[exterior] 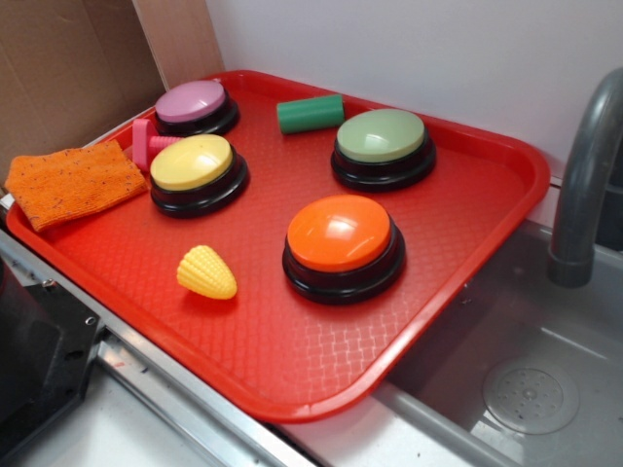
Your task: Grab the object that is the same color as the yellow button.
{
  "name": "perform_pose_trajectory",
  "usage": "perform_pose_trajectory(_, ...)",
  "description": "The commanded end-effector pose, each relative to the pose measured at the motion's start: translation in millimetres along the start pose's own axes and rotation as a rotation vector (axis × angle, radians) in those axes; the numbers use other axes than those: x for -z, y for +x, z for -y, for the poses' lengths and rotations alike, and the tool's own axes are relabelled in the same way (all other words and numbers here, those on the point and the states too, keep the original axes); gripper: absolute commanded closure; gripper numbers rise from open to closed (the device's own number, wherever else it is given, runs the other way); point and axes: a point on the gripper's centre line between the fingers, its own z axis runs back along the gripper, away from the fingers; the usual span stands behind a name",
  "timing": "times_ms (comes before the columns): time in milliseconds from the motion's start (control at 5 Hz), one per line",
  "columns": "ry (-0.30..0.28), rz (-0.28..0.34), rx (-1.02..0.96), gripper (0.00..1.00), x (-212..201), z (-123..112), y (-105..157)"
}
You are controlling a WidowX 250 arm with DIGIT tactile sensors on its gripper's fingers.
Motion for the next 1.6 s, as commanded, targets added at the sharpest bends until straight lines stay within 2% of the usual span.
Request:
perform_pose_trajectory(0, 0.000, 0.000, 0.000, 0.00, 0.0, 0.0, 0.0)
perform_pose_trajectory(200, 0.039, 0.001, 0.256, 0.00, 17.1, 6.9, 25.0)
perform_pose_trajectory(400, 0.017, 0.013, 0.505, 0.00, 41.9, 11.2, 43.4)
perform_pose_trajectory(600, -0.025, -0.011, 0.730, 0.00, 71.0, 11.8, 49.4)
perform_pose_trajectory(800, -0.093, 0.026, 0.975, 0.00, 103.0, 8.9, 53.5)
perform_pose_trajectory(1000, -0.203, 0.001, 1.210, 0.00, 131.0, 11.5, 52.1)
perform_pose_trajectory(1200, -0.257, -0.030, 1.453, 0.00, 151.4, 23.2, 49.4)
perform_pose_trajectory(1400, -0.315, -0.036, 1.543, 0.00, 184.6, 19.7, 38.1)
